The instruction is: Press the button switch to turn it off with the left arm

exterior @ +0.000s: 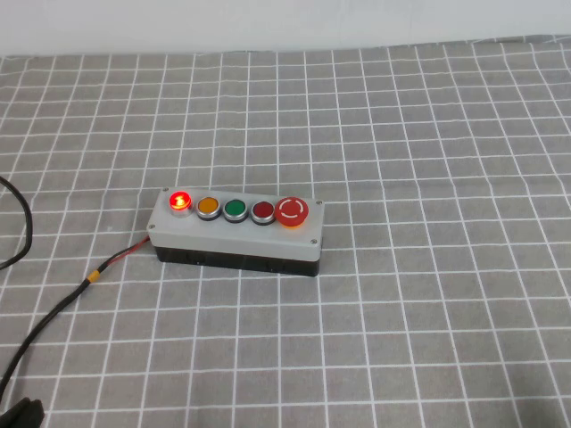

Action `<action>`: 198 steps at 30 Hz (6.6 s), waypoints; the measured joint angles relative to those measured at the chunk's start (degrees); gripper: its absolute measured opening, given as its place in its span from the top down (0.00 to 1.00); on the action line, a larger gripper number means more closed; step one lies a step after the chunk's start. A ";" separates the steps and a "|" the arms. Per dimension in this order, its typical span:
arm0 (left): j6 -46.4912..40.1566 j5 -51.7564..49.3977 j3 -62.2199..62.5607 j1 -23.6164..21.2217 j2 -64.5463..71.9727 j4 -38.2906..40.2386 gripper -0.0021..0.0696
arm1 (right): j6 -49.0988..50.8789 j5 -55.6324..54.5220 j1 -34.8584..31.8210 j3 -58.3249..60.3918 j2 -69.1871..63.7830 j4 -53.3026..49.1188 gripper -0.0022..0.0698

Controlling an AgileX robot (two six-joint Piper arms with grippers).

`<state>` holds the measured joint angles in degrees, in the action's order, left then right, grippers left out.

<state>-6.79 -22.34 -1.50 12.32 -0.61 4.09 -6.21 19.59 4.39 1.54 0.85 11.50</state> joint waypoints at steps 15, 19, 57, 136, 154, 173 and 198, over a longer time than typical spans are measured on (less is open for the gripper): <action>-0.10 0.00 0.00 0.00 0.00 -0.22 0.98 | 0.00 0.00 0.00 0.00 0.00 0.00 0.99; -0.10 0.00 0.00 0.00 0.00 -0.22 0.98 | 0.00 0.00 0.00 0.00 0.00 0.00 0.99; 7.86 2.18 10.55 0.00 8.91 29.03 0.98 | 0.00 0.00 0.00 0.00 0.00 0.00 0.99; -11.22 -31.53 86.47 0.00 107.15 12.72 0.98 | 0.00 0.00 0.00 0.00 0.00 0.00 0.99; -11.02 -31.98 86.88 0.00 107.64 11.59 0.98 | 0.00 0.00 0.00 0.00 0.00 0.00 0.99; -13.58 -29.49 86.16 0.24 101.69 12.22 0.98 | 0.00 0.00 0.00 0.00 0.00 0.00 0.99; -16.00 10.94 27.53 2.74 33.94 19.23 0.98 | 0.00 0.00 0.00 0.00 0.00 0.00 0.99</action>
<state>-22.79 -11.40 26.03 15.06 33.33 23.33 -6.21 19.59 4.39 1.54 0.85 11.50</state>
